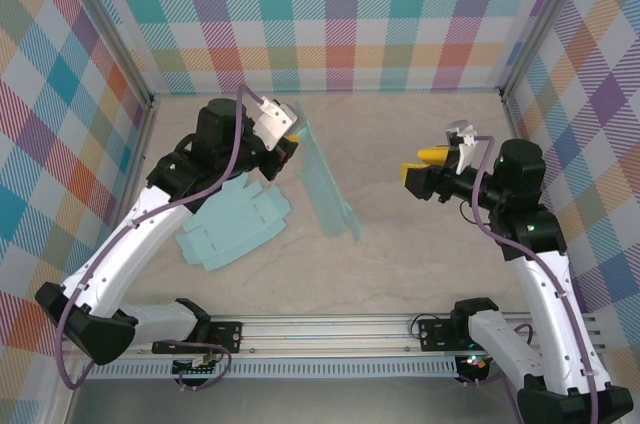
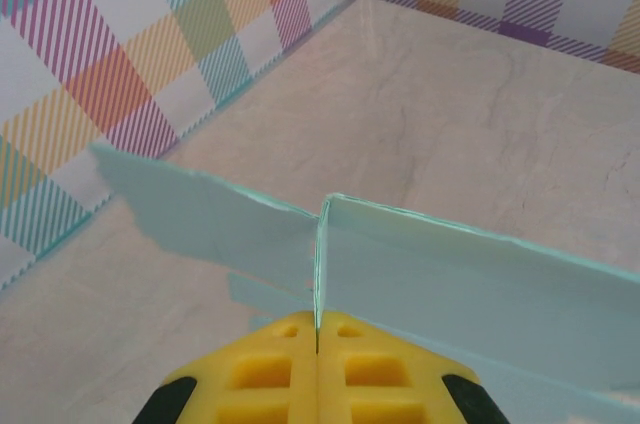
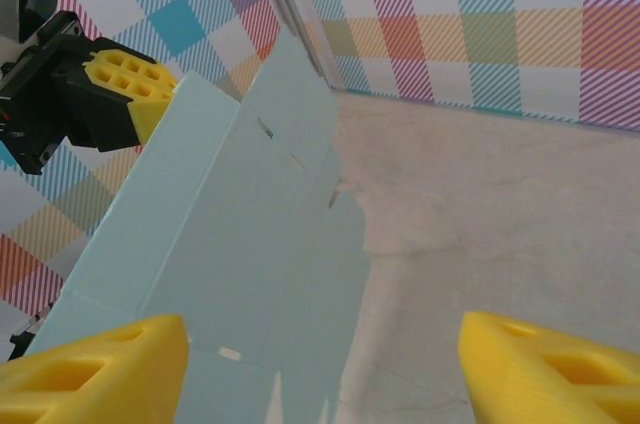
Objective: Fold the paper box
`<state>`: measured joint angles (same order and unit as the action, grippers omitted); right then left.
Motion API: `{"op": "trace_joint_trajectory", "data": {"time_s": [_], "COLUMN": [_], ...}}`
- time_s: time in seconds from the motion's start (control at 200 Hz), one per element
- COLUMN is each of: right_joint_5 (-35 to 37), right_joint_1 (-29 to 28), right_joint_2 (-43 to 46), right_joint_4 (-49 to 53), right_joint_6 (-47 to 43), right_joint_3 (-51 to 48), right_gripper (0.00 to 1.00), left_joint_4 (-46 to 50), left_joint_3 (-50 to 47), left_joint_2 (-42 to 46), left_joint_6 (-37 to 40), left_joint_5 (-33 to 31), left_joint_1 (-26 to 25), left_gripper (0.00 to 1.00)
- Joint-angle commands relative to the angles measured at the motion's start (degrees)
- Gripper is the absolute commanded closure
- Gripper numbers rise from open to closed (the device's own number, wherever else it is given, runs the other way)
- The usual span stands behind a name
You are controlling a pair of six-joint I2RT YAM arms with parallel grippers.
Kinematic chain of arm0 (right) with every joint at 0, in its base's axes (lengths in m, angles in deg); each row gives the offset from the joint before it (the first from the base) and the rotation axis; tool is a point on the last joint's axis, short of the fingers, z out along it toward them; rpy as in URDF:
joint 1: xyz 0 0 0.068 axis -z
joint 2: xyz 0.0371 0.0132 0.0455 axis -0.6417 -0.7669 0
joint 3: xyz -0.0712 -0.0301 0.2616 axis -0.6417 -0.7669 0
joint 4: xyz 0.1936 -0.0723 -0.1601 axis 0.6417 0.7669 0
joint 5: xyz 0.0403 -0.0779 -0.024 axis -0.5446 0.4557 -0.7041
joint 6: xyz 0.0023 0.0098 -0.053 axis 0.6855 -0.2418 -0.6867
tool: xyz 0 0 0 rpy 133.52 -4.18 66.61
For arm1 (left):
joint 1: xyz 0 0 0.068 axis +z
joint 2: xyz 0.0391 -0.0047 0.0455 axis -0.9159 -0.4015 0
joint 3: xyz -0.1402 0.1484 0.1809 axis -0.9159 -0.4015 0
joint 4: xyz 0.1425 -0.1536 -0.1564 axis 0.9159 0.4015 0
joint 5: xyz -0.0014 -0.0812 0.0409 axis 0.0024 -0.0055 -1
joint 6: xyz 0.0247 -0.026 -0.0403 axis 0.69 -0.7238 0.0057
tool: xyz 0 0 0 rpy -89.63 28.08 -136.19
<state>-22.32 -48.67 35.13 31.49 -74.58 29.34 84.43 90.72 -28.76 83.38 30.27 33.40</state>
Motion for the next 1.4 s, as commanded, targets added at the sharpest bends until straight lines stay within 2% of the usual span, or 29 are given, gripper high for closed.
{"op": "trace_joint_trajectory", "data": {"time_s": [0.0, 0.14, 0.27, 0.375, 0.61, 0.72, 0.89, 1.105, 1.175, 1.22, 1.245, 1.295, 1.35, 1.395], "right_joint_5": [-1.53, 0.87, 8.02, 13.76, 17.84, 16.65, 14.12, 13.26, 12.49, 12.01, 11.8, 11.39, 10.82, 10.26], "right_joint_1": [-0.69, -3.53, -9.97, -14.68, -15.58, -15.59, -16.19, -16.38, -16.41, -16.38, -16.43, -16.34, -16.38, -16.43], "right_joint_2": [-0.91, -2.91, -5.09, -7.62, -13.8, -15.47, -17.9, -18.69, -18.73, -19.0, -19.14, -19.46, -19.85, -20.12], "right_joint_4": [-1.28, -0.18, 2.5, 3.55, 2.58, 1.92, 0.76, 1.62, 2.31, 3.0, 3.58, 4.85, 6.34, 7.38], "right_joint_6": [0.56, 1.22, -0.6, -3.28, -7.15, -7.87, -7.75, -10.67, -11.97, -14.6, -15.19, -16.4, -17.6, -18.39], "right_joint_3": [-1.11, 0.06, 1.43, 1.92, 3.51, 4.81, 5.73, 5.79, 5.92, 6.24, 6.55, 7.24, 8.12, 8.83], "right_gripper": [0.31, 0.35, 0.36, 0.33, 0.32, 0.34, 0.57, 0.99, 1.0, 1.0, 1.0, 1.0, 1.0, 1.0], "left_joint_4": [4.14, 5.71, 5.92, 4.93, 3.89, 3.57, 2.99, 2.69, 2.19, 1.2, 0.59, -0.83, -2.45, -4.59], "left_joint_3": [2.93, 5.52, 7.62, 7.83, 6.07, 4.96, 3.98, 3.65, 3.29, 2.72, 2.29, 1.41, 0.56, -0.1], "left_joint_2": [-3.42, -8.19, -11.23, -11.8, -10.36, -9.2, -8.71, -8.56, -8.13, -7.59, -7.18, -6.31, -5.06, -3.98], "left_joint_6": [-4.28, -9.02, -10.58, -9.77, -8.13, -7.91, -7.45, -5.74, -3.36, -0.95, 0.41, 4.31, 8.52, 11.65], "left_joint_5": [-2.72, -5.94, -6.71, -6.04, -6.39, -6.16, -6.39, -5.87, -5.22, -5.11, -5.2, -4.91, -3.85, -3.01], "left_joint_1": [-0.47, -0.56, -0.82, -1.09, -1.15, -1.15, -1.17, -1.17, -1.17, -1.17, -1.17, -1.09, -1.0, -0.91], "left_gripper": [1.0, 1.0, 1.0, 1.0, 1.0, 1.0, 1.0, 1.0, 1.0, 0.91, 0.8, 0.65, 0.55, 0.51]}}
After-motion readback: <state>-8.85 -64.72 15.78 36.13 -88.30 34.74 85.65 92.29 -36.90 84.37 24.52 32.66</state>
